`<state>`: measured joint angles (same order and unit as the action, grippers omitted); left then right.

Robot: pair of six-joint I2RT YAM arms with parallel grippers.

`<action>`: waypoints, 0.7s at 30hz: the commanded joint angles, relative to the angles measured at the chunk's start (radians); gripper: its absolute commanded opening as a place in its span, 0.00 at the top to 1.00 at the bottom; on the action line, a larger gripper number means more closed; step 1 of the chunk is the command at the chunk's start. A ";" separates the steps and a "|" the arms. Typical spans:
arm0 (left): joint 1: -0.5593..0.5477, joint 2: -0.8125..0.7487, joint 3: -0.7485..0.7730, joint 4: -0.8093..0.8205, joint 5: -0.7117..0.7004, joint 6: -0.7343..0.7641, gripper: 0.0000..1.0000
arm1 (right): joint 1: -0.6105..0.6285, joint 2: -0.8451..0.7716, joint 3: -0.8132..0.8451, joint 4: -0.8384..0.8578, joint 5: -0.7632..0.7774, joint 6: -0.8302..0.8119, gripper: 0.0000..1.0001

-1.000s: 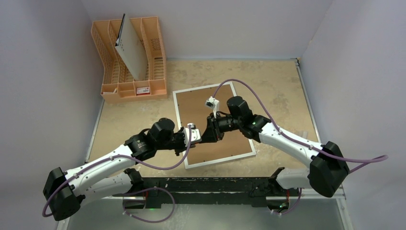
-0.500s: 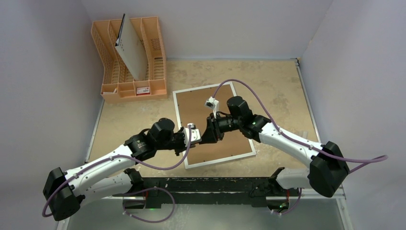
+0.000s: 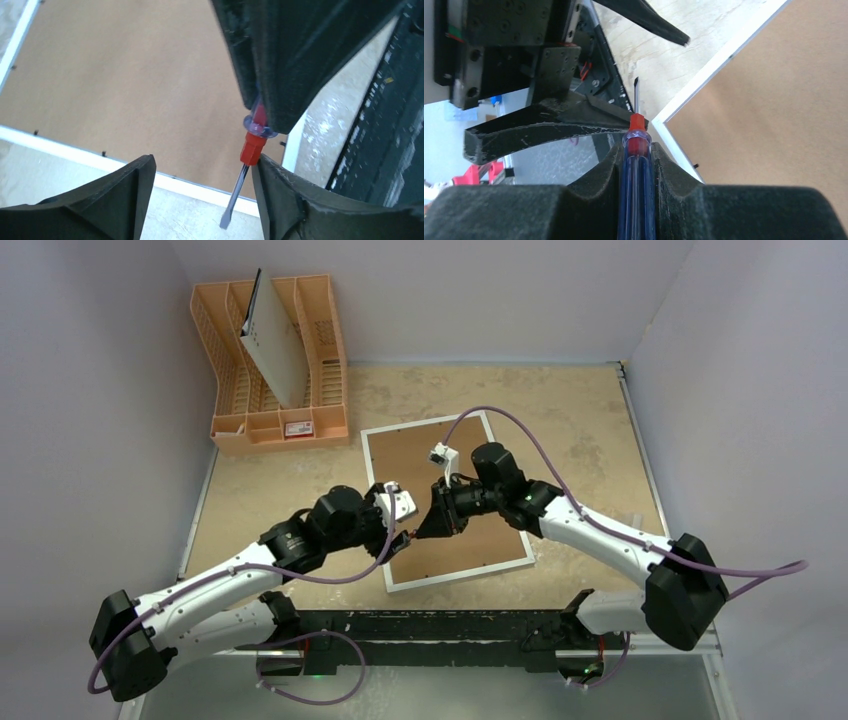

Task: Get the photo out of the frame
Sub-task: Adjust the screwdriver, then release the photo frame item from the photo frame.

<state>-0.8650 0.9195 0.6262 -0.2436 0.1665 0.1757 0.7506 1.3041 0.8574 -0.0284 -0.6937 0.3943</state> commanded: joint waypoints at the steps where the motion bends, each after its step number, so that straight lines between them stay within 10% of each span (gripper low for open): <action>1: 0.001 -0.044 -0.027 0.123 -0.243 -0.201 0.25 | -0.031 0.014 0.020 -0.013 0.090 0.000 1.00; 7: 0.030 -0.084 -0.096 0.126 -0.493 -0.472 0.01 | -0.076 0.077 0.062 -0.076 0.302 -0.025 1.00; 21: 0.238 0.193 -0.101 0.261 -0.354 -0.812 0.15 | -0.103 -0.038 0.050 -0.154 0.560 0.060 1.00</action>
<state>-0.6365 1.0077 0.4797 -0.0902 -0.2230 -0.5362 0.6472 1.3228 0.8814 -0.1577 -0.2012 0.4313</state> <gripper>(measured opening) 0.884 0.232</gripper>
